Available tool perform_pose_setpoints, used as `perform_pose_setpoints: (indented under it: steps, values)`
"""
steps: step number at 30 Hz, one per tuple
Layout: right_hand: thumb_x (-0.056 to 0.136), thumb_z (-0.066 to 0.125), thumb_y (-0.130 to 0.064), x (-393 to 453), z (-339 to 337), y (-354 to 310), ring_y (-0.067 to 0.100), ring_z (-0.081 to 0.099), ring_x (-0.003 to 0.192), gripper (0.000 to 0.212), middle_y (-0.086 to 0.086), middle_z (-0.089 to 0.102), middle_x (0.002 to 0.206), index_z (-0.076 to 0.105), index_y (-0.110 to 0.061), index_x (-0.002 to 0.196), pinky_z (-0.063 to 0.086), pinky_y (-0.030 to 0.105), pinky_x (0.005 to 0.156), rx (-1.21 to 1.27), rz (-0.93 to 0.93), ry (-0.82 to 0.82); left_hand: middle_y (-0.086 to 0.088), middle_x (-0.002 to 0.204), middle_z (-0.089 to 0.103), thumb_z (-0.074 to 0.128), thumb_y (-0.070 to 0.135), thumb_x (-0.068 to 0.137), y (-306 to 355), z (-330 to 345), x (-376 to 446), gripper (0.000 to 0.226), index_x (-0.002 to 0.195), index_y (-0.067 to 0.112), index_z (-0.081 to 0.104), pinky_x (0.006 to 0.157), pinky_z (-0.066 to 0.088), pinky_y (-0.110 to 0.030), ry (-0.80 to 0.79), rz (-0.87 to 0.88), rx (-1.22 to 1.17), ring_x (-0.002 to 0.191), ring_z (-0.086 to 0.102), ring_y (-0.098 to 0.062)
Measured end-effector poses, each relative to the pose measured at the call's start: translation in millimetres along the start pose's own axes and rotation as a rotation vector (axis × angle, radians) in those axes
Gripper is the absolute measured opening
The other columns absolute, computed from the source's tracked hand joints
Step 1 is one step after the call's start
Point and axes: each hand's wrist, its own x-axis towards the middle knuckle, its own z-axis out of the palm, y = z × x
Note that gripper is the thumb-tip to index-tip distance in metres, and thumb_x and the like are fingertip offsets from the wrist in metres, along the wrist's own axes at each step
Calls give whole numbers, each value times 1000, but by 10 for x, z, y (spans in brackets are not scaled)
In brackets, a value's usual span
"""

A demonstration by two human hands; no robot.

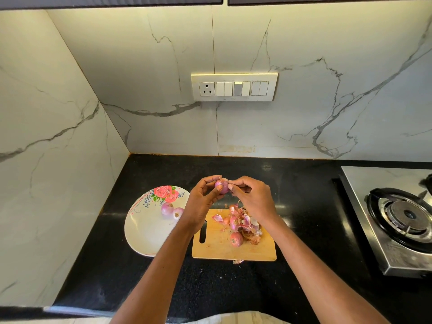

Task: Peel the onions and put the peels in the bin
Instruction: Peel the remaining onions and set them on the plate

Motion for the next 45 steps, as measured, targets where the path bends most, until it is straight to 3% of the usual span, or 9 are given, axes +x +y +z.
perform_pose_setpoints:
  steps: [13, 20, 23, 27, 33, 36, 38, 41, 45]
  values:
    - [92, 74, -21, -31, 38, -1, -3, 67, 85, 7, -12, 73, 89, 76, -19, 98, 53, 10, 71, 20, 74, 80, -4, 123, 70, 71, 33, 82, -28, 49, -27, 43, 123, 24, 62, 105, 53, -40, 13, -7, -30, 116, 68, -21]
    - [98, 65, -12, -34, 9, 55, 11, 75, 83, 10, 1, 76, 96, 72, -13, 104, 62, 27, 78, 291, 226, 59, -5, 129, 65, 63, 20, 96, -50, 9, -10, 32, 127, 21, 58, 104, 54, -39, 18, -42, -72, 118, 66, -22]
    - [99, 65, -21, -33, 3, 23, 16, 75, 90, 15, 5, 75, 105, 70, -14, 111, 62, 29, 80, 450, 274, 9, -6, 129, 64, 60, 17, 99, -50, 0, -7, 28, 126, 21, 58, 102, 55, -36, 16, -55, -92, 117, 67, -23]
    - [92, 75, -24, -26, 27, 31, 14, 73, 95, 20, -1, 74, 103, 73, -17, 110, 62, 28, 79, 348, 204, -21, -5, 127, 65, 60, 19, 98, -46, 21, -19, 26, 124, 23, 59, 98, 56, -33, 3, -65, -91, 116, 68, -22]
    - [93, 72, -12, -15, -34, 129, 10, 75, 80, 11, -3, 75, 90, 75, -15, 104, 62, 26, 78, 250, 231, 27, -10, 132, 62, 57, 12, 100, -3, -5, -24, 30, 129, 18, 58, 97, 57, -31, 6, -113, -227, 120, 65, -27]
    - [97, 68, -20, -9, -63, 239, 5, 72, 81, 11, -10, 74, 91, 76, -19, 104, 59, 22, 78, 44, 259, 2, -10, 133, 60, 56, 10, 99, 35, -20, -25, 29, 127, 19, 58, 93, 58, -29, 16, -129, -280, 119, 65, -28]
    - [99, 64, -30, -19, -78, 238, 2, 68, 86, 17, -14, 71, 94, 76, -20, 106, 50, 10, 74, -93, 228, -41, -10, 133, 60, 57, 11, 99, 36, -20, -20, 29, 127, 19, 59, 94, 58, -29, 14, -129, -268, 119, 65, -28]
    - [98, 66, -31, -8, -79, 108, -4, 65, 92, 16, -17, 69, 101, 73, -24, 111, 47, 3, 75, -29, 141, -53, -11, 131, 63, 61, 14, 98, 37, -4, -12, 30, 128, 18, 58, 94, 58, -30, 4, -95, -190, 118, 66, -27]
    - [91, 72, -39, 22, -48, -53, -4, 68, 95, 25, -17, 73, 101, 74, -24, 111, 54, 10, 81, 95, 77, -71, -7, 125, 69, 67, 25, 91, 34, 37, -10, 38, 128, 19, 60, 102, 54, -38, -18, -28, -87, 116, 68, -24]
